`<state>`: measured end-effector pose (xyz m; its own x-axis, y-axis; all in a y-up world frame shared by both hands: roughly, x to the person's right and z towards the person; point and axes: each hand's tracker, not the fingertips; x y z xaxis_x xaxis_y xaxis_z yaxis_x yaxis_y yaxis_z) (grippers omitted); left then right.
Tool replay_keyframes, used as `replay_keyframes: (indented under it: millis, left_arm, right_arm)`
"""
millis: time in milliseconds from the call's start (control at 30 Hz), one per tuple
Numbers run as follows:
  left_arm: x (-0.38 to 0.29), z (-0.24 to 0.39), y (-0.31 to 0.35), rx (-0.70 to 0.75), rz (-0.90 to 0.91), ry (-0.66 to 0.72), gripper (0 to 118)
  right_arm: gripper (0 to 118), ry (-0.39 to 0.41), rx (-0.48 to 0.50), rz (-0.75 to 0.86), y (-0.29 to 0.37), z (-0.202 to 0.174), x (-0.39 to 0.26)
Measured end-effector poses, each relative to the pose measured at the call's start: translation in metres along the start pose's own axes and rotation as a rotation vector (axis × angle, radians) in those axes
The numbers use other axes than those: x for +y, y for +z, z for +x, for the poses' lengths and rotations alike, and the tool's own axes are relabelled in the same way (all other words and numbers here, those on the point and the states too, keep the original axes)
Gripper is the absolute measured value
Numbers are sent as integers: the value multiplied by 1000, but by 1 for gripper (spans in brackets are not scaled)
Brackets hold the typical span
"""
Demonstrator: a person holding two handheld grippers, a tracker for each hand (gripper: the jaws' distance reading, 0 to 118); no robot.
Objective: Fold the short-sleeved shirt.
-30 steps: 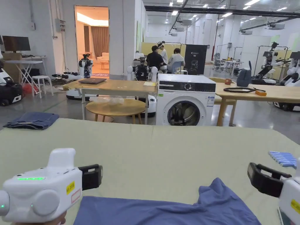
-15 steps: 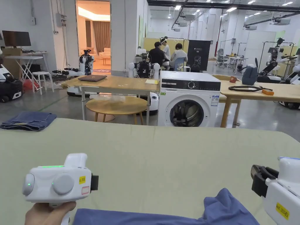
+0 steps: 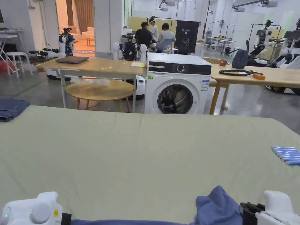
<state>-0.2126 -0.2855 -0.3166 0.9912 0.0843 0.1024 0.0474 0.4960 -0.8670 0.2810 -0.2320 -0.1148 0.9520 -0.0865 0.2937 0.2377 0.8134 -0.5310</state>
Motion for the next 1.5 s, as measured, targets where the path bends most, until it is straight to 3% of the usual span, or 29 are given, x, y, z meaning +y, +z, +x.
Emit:
replay_keyframes:
  millis: [33,67,100,133,300,367,400,433,467,500,533,633,867,1033,1200,1400,1467,1500]
  left_arm:
    - [0,-1,2,-11,7,-8,5]
    - [1,-1,4,-38,21,-10,0]
    - [1,0,7,-61,40,1,0]
    - [0,2,10,-47,33,-4,0]
    - [-2,4,19,-59,58,-31,0]
    - [-1,4,23,-61,63,-31,0]
    - [-1,3,25,-62,66,-29,0]
    - [-2,3,28,-66,73,-24,0]
    - [-2,3,31,-69,78,-20,0]
    - [-2,2,34,-70,82,-16,0]
    - [-3,2,37,-71,87,-13,0]
    - [-9,-1,53,-79,107,-1,0]
    - [-58,-27,128,-116,186,-12,0]
    - [-120,-48,172,-140,201,-31,0]
    - [-180,-49,174,-84,148,-144,0]
    - [-224,-49,158,-67,96,-171,0]
    - [-232,-50,163,-64,96,-172,6]
    - [-234,-51,169,-56,118,-171,23]
  right_arm:
    - [79,-12,-9,-70,-12,3,5]
    - [91,-23,-25,-143,-29,10,7]
    - [101,-36,-39,-242,-50,19,7]
    - [118,-65,-43,-289,-67,28,5]
    - [117,-163,-137,-461,-114,61,-1]
    - [105,-200,-120,-503,-121,67,-6]
    - [98,-182,-144,-501,-121,65,-8]
    - [87,-112,-160,-461,-111,58,-7]
    - [71,-78,-128,-445,-104,57,-4]
    - [39,-56,-110,-430,-97,57,-1]
    - [0,-52,-75,-414,-90,58,1]
    - [0,-104,-25,-367,-56,52,15]
    - [0,21,6,-263,43,60,7]
    - [0,41,16,-244,114,69,-32]
    - [0,73,-1,-297,149,71,-89]
    - [0,68,-10,-341,155,81,-137]
    - [14,103,-27,-318,161,78,-139]
    - [32,151,-91,-281,168,74,-139]
